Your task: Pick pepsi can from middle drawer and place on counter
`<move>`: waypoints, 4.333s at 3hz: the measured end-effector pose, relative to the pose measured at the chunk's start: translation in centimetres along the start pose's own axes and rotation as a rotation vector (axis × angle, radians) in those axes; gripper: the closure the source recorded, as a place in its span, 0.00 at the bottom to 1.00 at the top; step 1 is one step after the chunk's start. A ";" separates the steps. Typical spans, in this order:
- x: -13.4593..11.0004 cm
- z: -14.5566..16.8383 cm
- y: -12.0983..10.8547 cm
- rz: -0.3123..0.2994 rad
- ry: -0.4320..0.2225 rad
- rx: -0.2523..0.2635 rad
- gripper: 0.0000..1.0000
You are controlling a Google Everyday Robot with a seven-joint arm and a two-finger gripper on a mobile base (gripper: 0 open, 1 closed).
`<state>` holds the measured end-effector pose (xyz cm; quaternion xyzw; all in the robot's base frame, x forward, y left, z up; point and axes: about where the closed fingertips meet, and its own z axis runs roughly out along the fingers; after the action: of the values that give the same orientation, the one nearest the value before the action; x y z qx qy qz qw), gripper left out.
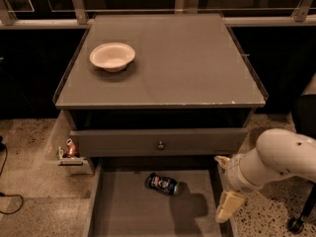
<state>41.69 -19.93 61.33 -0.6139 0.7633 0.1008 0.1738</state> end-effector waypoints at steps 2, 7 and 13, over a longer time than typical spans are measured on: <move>0.2 4.0 -1.1 0.015 -0.067 0.021 0.00; -1.8 18.0 -4.7 0.068 -0.338 0.004 0.00; -5.6 28.5 -7.5 0.179 -0.506 0.094 0.00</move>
Offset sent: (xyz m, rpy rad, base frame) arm 0.0136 0.0090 -0.0294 0.0528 -0.0250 -0.0135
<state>54.05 -6.12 37.73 -0.4905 0.7506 0.2304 0.3780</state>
